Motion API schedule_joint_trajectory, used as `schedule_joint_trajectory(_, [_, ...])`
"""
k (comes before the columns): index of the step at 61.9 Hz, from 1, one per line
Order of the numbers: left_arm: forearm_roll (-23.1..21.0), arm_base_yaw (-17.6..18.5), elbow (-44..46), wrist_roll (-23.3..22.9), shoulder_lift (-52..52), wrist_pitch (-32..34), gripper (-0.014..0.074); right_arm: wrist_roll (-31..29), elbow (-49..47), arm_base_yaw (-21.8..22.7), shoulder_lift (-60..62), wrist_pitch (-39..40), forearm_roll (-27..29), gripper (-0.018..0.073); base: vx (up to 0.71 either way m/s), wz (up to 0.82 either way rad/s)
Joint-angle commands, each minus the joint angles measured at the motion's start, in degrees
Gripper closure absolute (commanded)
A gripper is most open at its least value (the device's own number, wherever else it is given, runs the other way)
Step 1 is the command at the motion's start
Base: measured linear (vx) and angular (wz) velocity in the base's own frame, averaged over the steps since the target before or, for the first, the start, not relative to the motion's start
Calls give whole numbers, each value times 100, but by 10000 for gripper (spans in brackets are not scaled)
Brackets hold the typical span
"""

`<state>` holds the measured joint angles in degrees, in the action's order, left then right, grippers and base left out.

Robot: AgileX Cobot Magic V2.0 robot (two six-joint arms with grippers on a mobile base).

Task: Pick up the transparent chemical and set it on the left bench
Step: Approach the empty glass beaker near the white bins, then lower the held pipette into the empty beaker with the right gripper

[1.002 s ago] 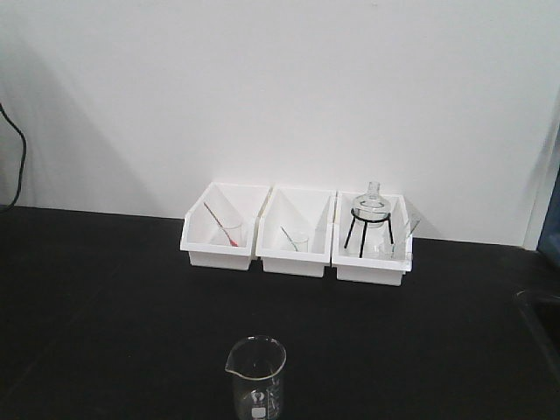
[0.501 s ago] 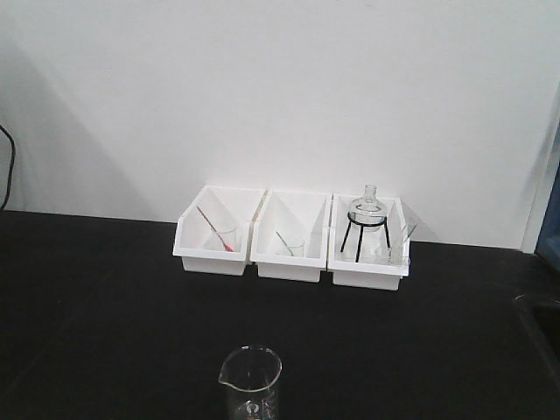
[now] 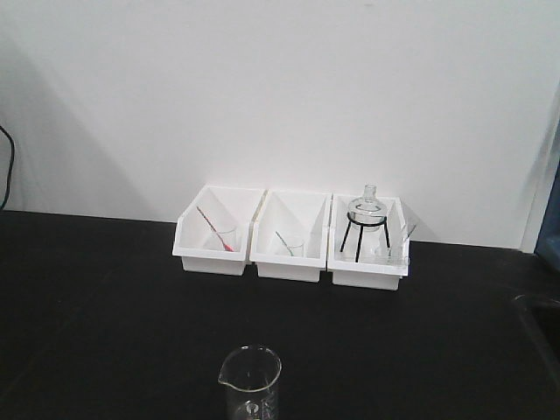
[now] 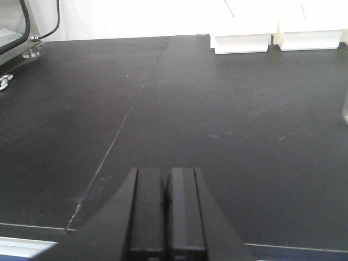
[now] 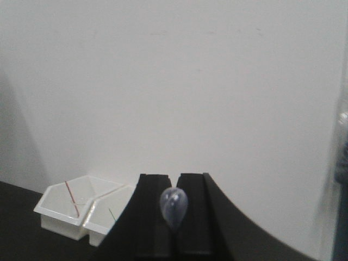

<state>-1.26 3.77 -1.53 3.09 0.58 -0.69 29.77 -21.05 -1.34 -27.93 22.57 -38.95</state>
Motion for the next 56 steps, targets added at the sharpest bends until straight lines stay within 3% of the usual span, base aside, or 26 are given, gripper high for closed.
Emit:
schedule_joint_trajectory(1, [-4, 10, -93, -45, 110, 449, 600, 305, -702, 32, -1051, 1247, -602, 559, 0, 0])
schedule_joint_trajectory(7, [-4, 10, -93, -45, 110, 449, 600, 778, -1375, 20, -2316, 2088, -1346, 559, 0, 0])
schedule_joint_trajectory(13, [-4, 10, -93, -45, 110, 449, 600, 925, -2063, -269, -3336, 2314, -1654, 559, 0, 0])
schedule_joint_trajectory(26, [-4, 10, -93, -45, 110, 449, 600, 881, -3659, -1933, -5142, 903, -1639, 559, 0, 0])
schedule_joint_trajectory(32, [-4, 10, -93, -45, 110, 449, 600, 887, -4266, -2373, -5831, 514, -1611, 559, 0, 0])
schedule_joint_trajectory(41, [-4, 10, -93, -45, 110, 449, 600, 937, -4874, -2622, -6589, 536, -1366, 559, 0, 0])
schedule_joint_trajectory(56, [-4, 10, -93, -45, 110, 449, 600, 929, -4973, -2865, -7148, 616, -1212, 559, 0, 0])
